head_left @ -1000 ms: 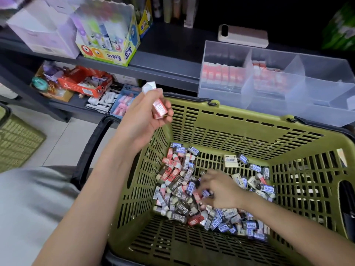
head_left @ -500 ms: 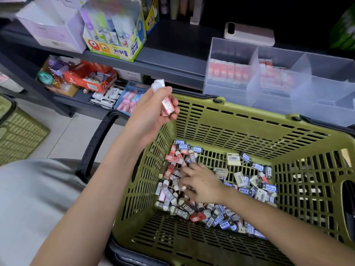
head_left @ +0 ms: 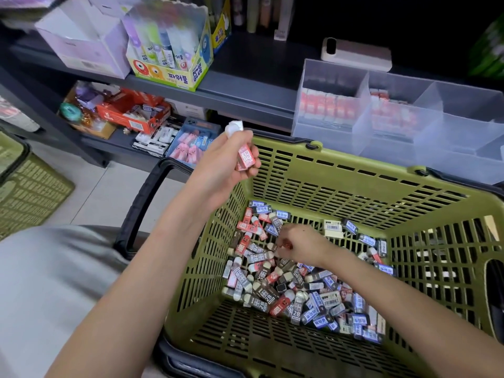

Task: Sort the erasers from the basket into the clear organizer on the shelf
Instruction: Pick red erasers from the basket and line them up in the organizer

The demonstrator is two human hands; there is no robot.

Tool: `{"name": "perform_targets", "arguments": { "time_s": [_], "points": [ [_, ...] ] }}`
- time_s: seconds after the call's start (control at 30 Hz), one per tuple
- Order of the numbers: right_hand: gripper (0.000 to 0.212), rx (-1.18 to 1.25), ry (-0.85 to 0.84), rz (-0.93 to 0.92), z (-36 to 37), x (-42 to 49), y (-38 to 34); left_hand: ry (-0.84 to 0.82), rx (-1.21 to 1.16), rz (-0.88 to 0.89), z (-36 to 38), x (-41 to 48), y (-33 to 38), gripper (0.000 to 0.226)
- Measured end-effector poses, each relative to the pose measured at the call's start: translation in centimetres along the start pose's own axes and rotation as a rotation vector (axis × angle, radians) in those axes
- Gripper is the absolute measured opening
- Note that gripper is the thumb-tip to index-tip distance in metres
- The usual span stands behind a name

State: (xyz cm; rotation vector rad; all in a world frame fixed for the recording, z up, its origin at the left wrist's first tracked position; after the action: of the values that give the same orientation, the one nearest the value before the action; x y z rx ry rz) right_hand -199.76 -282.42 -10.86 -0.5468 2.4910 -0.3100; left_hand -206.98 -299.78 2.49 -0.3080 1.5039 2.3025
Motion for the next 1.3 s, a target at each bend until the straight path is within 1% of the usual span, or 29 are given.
{"name": "perform_targets", "arguments": {
  "time_s": [0.03, 0.1, 0.17, 0.2, 0.23, 0.3, 0.37, 0.4, 0.47, 0.5, 0.53, 0.57, 0.6, 0.63, 0.67, 0.7, 0.73, 0.77, 0.8, 0.83, 0.9, 1.0, 1.03, 1.1, 1.2, 1.27, 1.3],
  "points": [
    [0.021, 0.122, 0.056, 0.028, -0.6, -0.4, 0.2, 0.004, 0.007, -0.046, 0.0, 0.0, -0.2, 0.014],
    [0.009, 0.509, 0.216, 0.06, -2.3, -1.5, 0.1, 0.031, 0.091, -0.169, 0.1, -0.2, -1.0, 0.017],
    [0.019, 0.93, 0.377, -0.011, -4.4, -2.7, -1.1, 0.042, 0.227, -0.294, 0.6, -0.7, -2.0, 0.021],
    [0.027, 1.088, 0.426, -0.078, -5.4, -3.1, -2.0, 0.026, 0.285, -0.341, 1.0, -1.0, -2.4, 0.022],
    [0.036, 1.189, 0.46, -0.142, -6.2, -3.4, -2.9, 0.002, 0.334, -0.375, 1.5, -1.2, -2.8, 0.025],
    [0.044, 1.241, 0.52, -0.222, -7.5, -3.6, -4.4, -0.037, 0.371, -0.4, 2.2, -1.5, -3.2, 0.036],
    [0.048, 1.256, 0.579, -0.238, -8.4, -3.4, -5.3, -0.069, 0.327, -0.399, 2.4, -1.5, -3.1, 0.045],
    [0.051, 1.261, 0.598, -0.251, -8.7, -3.2, -5.5, -0.097, 0.306, -0.4, 2.3, -1.5, -3.0, 0.042],
    [0.056, 1.261, 0.614, -0.276, -9.0, -3.1, -5.7, -0.161, 0.298, -0.402, 2.2, -1.8, -2.9, 0.026],
    [0.054, 1.279, 0.618, -0.291, -9.2, -3.1, -5.6, -0.171, 0.284, -0.401, 2.1, -1.8, -2.9, 0.019],
    [0.048, 1.308, 0.634, -0.305, -9.3, -3.2, -5.3, -0.16, 0.253, -0.4, 2.1, -1.7, -2.8, 0.016],
    [0.036, 1.337, 0.677, -0.295, -9.3, -3.1, -4.9, -0.129, 0.215, -0.403, 2.0, -1.6, -2.7, 0.015],
    [0.022, 1.341, 0.743, -0.248, -9.0, -3.0, -4.3, -0.083, 0.163, -0.408, 1.8, -1.5, -2.5, 0.015],
    [0.01, 1.299, 0.799, -0.156, -8.2, -2.6, -3.8, -0.031, 0.091, -0.412, 1.5, -1.3, -2.2, 0.013],
    [0.003, 1.176, 0.813, -0.03, -7.2, -1.9, -3.4, 0.012, 0.01, -0.41, 1.3, -1.1, -1.9, 0.012],
    [0.004, 0.958, 0.755, 0.09, -5.8, -1.0, -3.2, 0.041, -0.063, -0.401, 1.0, -0.9, -1.6, 0.011],
    [0.005, 0.703, 0.621, 0.17, -4.0, 0.1, -3.2, 0.053, -0.133, -0.391, 0.7, -0.7, -1.2, 0.011],
    [0.01, 0.487, 0.481, 0.217, -2.0, 1.2, -3.3, 0.049, -0.202, -0.385, 0.6, -0.7, -0.9, 0.01],
    [0.017, 0.325, 0.399, 0.245, -0.2, 2.1, -3.5, 0.029, -0.263, -0.386, 0.5, -0.7, -0.6, 0.008],
    [0.022, 0.203, 0.377, 0.261, 1.1, 2.9, -3.5, -0.002, -0.307, -0.387, 0.5, -0.8, -0.3, 0.006],
    [0.025, 0.049, 0.427, 0.273, 2.5, 4.2, -3.7, -0.066, -0.332, -0.384, 0.5, -1.0, -0.2, 0.01],
    [0.031, -0.049, 0.487, 0.254, 3.0, 5.4, -4.0, -0.11, -0.362, -0.386, 0.5, -1.0, -0.4, 0.013],
    [0.03, -0.051, 0.526, 0.244, 3.1, 5.5, -4.0, -0.111, -0.374, -0.389, 0.5, -0.8, -0.4, 0.013],
    [0.017, -0.029, 0.623, 0.224, 3.4, 5.4, -3.5, -0.102, -0.376, -0.392, 0.4, -0.8, -0.4, 0.013],
    [0.002, 0.0, 0.634, 0.185, 4.0, 4.9, -2.8, -0.099, -0.345, -0.393, 0.3, -0.8, -0.5, 0.014],
    [0.004, -0.009, 0.647, 0.159, 4.3, 4.4, -2.6, -0.088, -0.326, -0.395, 0.3, -0.8, -0.5, 0.016],
    [0.005, 0.062, 0.658, 0.161, 4.2, 4.0, -2.7, -0.077, -0.312, -0.394, 0.3, -0.8, -0.4, 0.017]
  ]
}}
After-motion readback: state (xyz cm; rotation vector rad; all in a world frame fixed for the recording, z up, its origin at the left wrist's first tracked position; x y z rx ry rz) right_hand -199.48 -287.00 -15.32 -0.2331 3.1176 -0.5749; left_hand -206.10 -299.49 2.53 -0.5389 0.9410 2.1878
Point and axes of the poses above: each hand's wrist, its own x-axis towards the middle knuckle, its own z-axis out of the palm, y = z × x, the point moved 2 cm from there along x, towards the middle knuckle, and after that the axes turned 6 degrees about -x, right-handed, at the moved point
